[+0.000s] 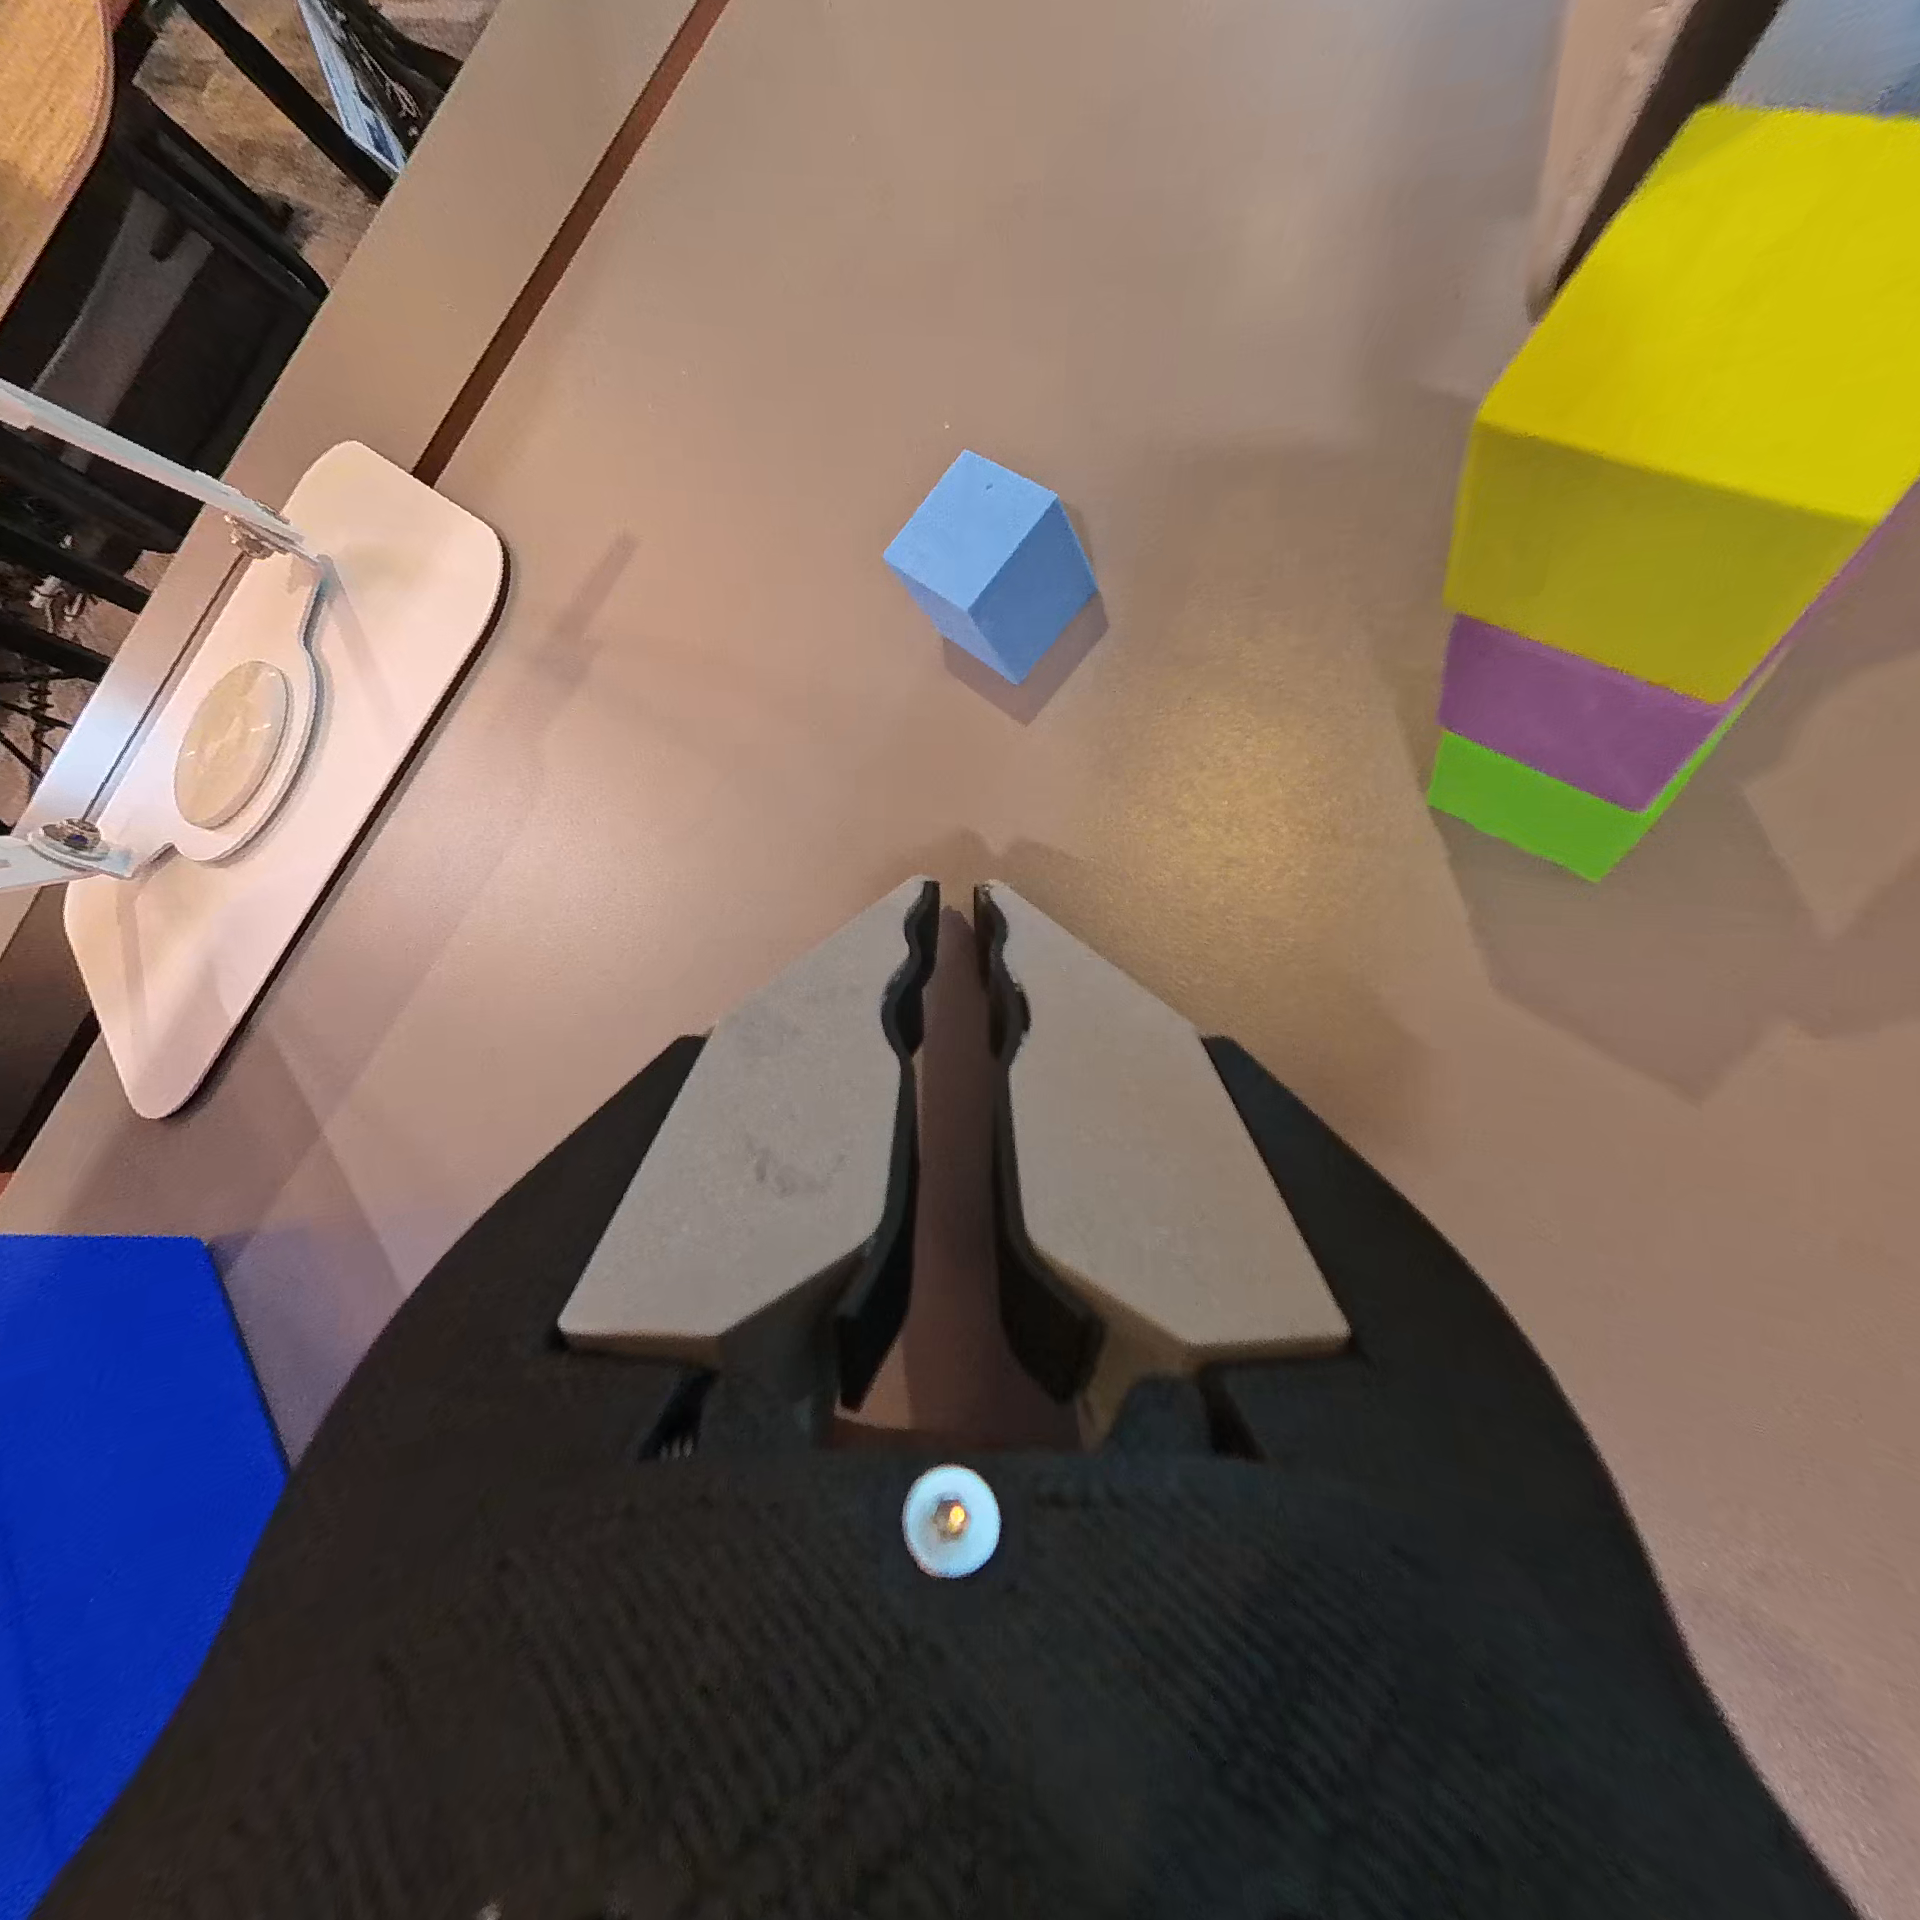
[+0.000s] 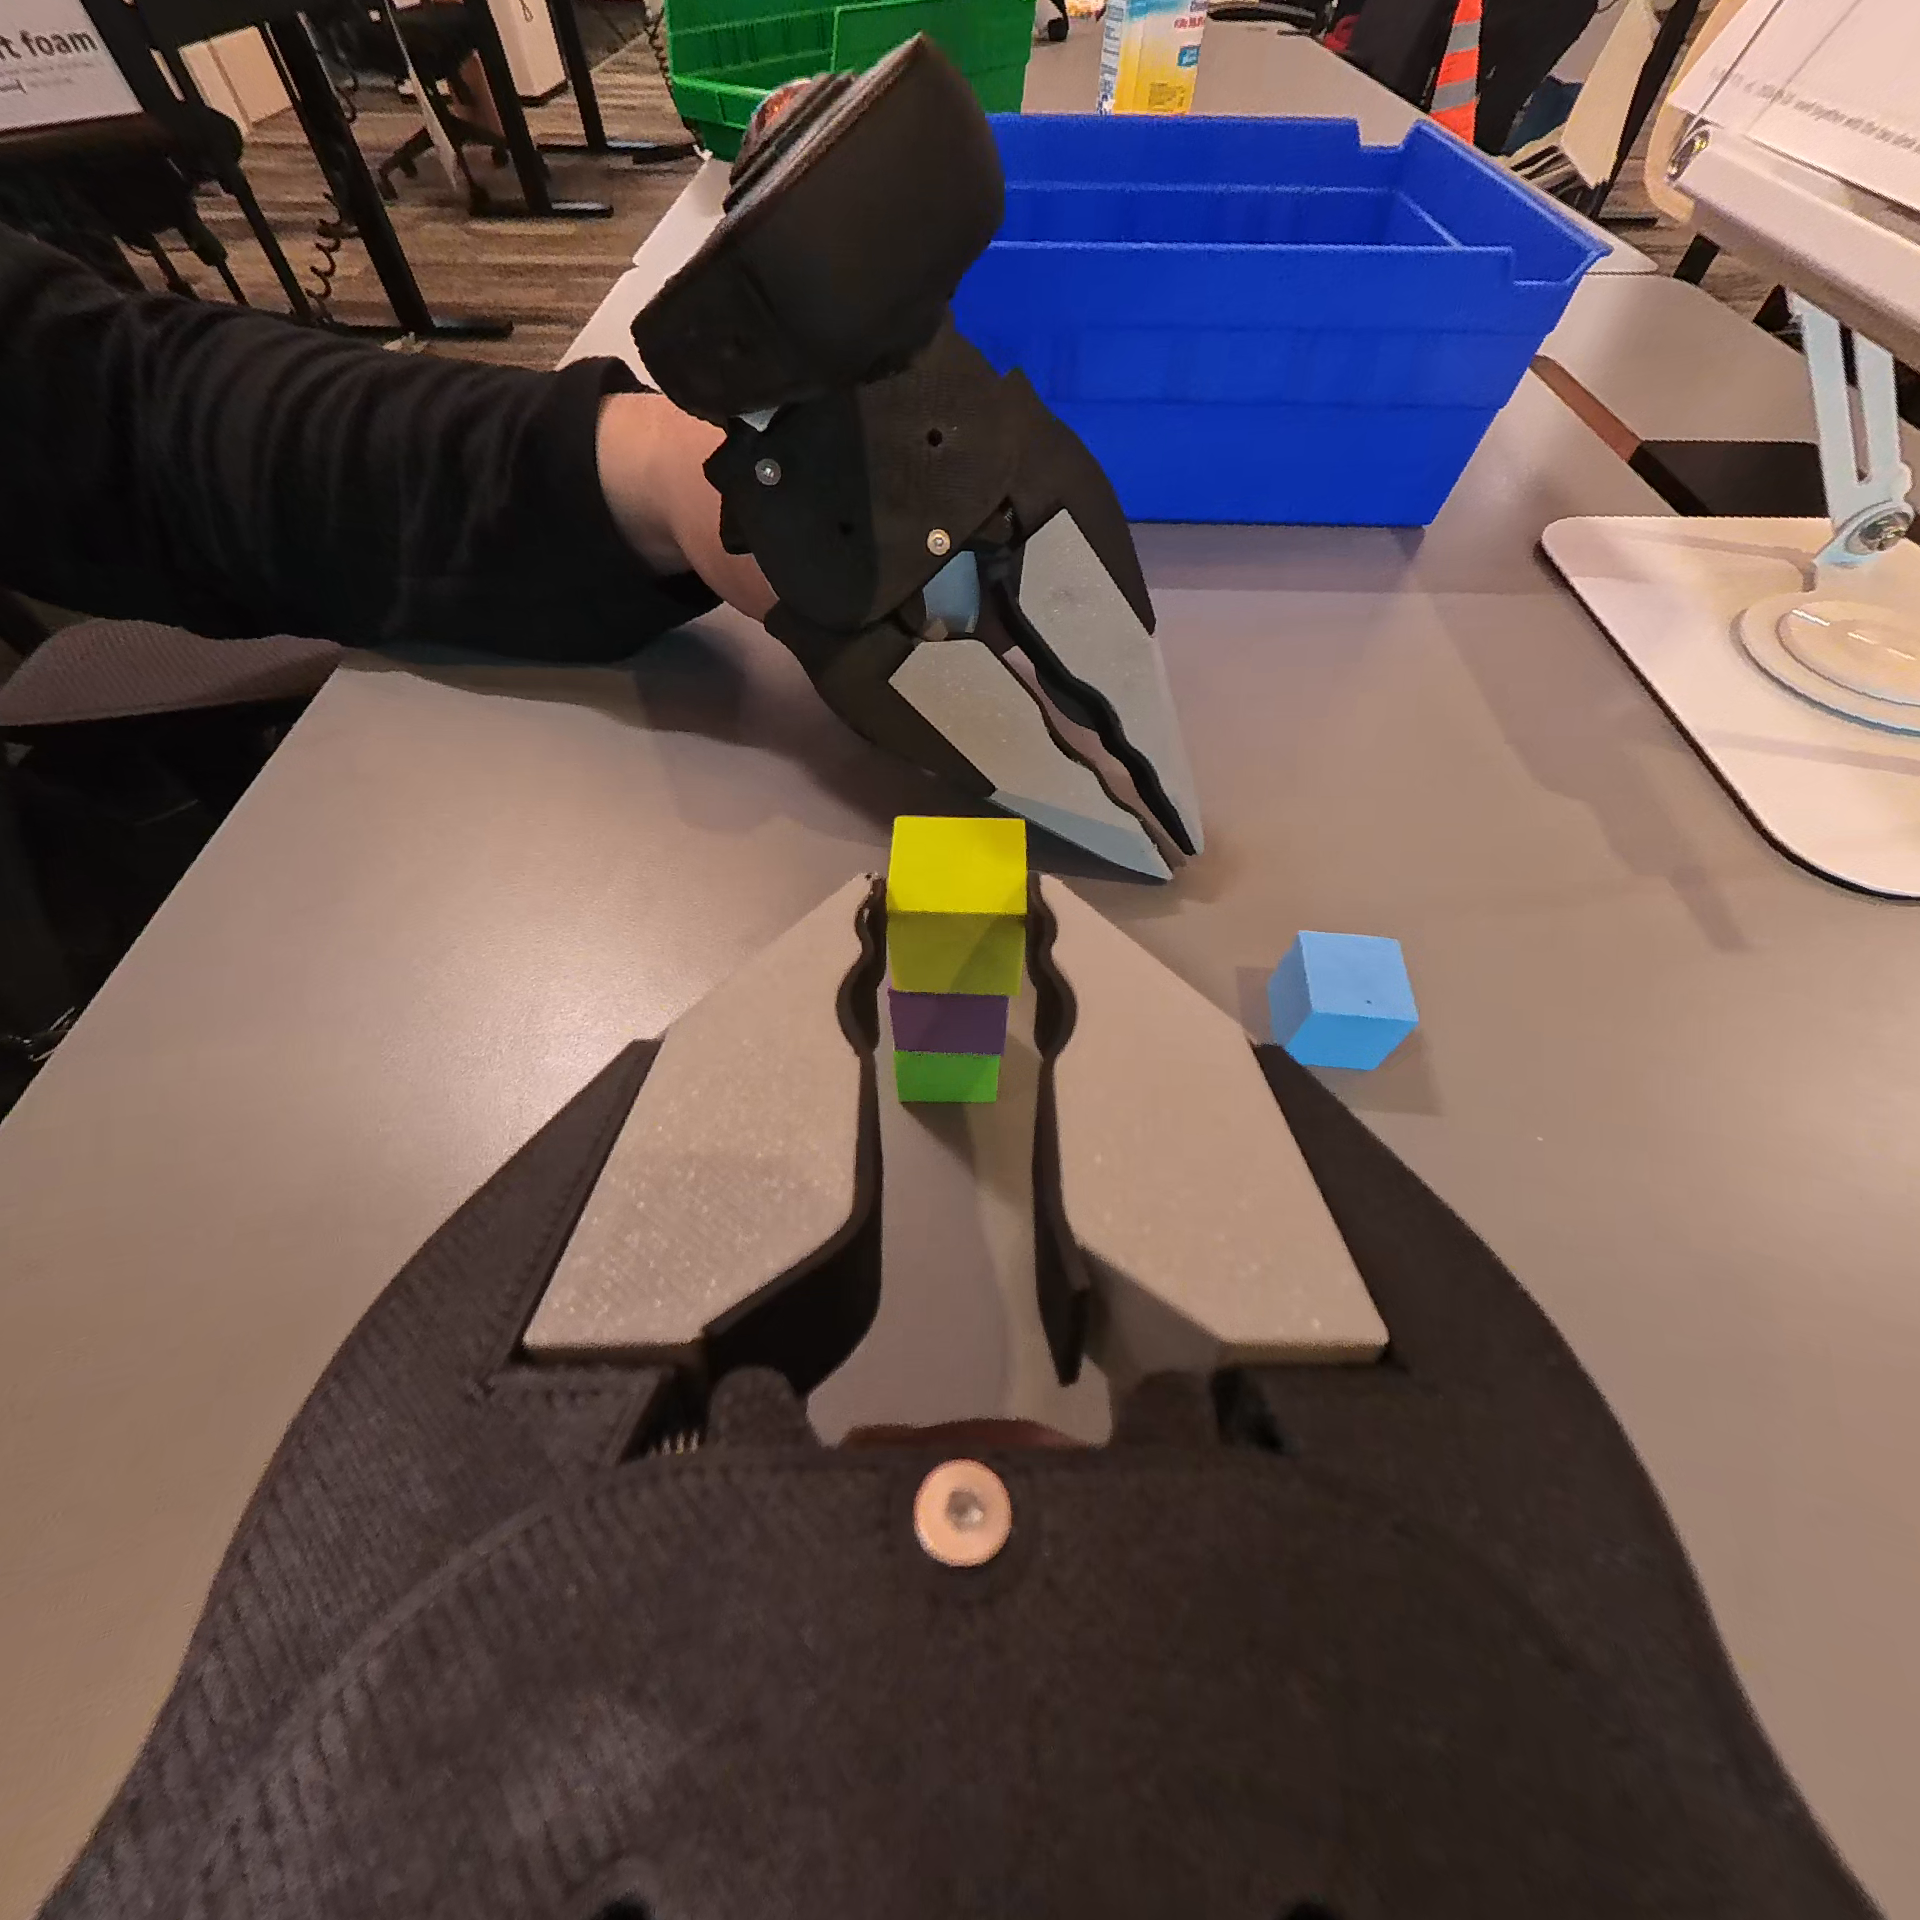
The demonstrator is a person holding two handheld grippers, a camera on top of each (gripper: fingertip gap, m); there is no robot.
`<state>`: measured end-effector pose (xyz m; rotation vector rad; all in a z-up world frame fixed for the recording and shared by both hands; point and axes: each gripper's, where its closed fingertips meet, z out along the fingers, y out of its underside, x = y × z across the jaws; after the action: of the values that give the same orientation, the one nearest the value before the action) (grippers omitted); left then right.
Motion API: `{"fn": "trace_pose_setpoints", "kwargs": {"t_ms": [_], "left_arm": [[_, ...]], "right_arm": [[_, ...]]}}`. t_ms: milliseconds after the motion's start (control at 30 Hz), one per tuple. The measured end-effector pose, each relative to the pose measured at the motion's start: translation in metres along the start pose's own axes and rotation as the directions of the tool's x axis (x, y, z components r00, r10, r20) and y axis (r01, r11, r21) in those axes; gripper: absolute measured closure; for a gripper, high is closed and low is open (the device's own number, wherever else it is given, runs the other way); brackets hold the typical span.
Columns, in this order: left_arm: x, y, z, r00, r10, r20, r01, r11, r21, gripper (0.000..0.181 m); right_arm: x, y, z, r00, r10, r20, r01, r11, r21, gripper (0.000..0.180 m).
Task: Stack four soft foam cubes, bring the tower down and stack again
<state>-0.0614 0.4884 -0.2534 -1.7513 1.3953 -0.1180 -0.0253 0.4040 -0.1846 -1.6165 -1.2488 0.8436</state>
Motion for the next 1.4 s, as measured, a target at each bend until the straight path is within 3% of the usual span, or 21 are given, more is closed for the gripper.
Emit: {"fn": "trace_pose_setpoints", "kwargs": {"t_ms": [133, 300, 533, 633, 867, 1067, 1200, 1400], "left_arm": [[0.0, 0.0, 0.0, 1.0, -0.002, -0.001, 0.002, 1.0, -0.001, 0.177], [0.0, 0.0, 0.0, 1.0, -0.004, -0.002, 0.004, 1.0, -0.001, 0.177], [0.001, -0.002, 0.001, 1.0, -0.012, -0.007, 0.012, 1.0, 0.005, 0.175], [0.007, -0.01, 0.002, 0.999, -0.022, -0.048, 0.024, 0.999, 0.033, 0.164], [0.008, -0.032, 0.02, 0.996, 0.01, -0.094, -0.003, 0.997, 0.082, 0.147], [0.004, -0.038, 0.032, 0.953, -0.192, -0.233, 0.205, 0.978, 0.036, 0.13], [-0.002, -0.041, 0.033, 0.908, -0.304, -0.287, 0.325, 0.945, 0.029, 0.135], [0.011, -0.045, 0.042, 0.922, -0.244, -0.301, 0.255, 0.967, -0.005, 0.136]], "right_arm": [[0.0, 0.001, 0.0, 1.0, 0.007, 0.001, -0.007, 1.0, -0.002, 0.154], [0.003, -0.003, -0.001, 0.999, 0.05, 0.007, -0.05, 0.999, 0.021, 0.131], [0.024, -0.014, -0.016, 0.989, 0.129, -0.069, -0.12, 0.985, 0.123, 0.136], [0.04, -0.01, -0.021, 0.975, 0.174, -0.136, -0.156, 0.979, 0.134, 0.138], [0.045, -0.011, -0.026, 0.97, 0.208, -0.129, -0.185, 0.968, 0.167, 0.138], [0.045, -0.009, -0.028, 0.97, 0.211, -0.125, -0.189, 0.969, 0.161, 0.139], [0.046, -0.009, -0.029, 0.969, 0.213, -0.121, -0.193, 0.968, 0.162, 0.139], [0.044, -0.008, -0.026, 0.97, 0.217, -0.11, -0.199, 0.968, 0.153, 0.139]]}}
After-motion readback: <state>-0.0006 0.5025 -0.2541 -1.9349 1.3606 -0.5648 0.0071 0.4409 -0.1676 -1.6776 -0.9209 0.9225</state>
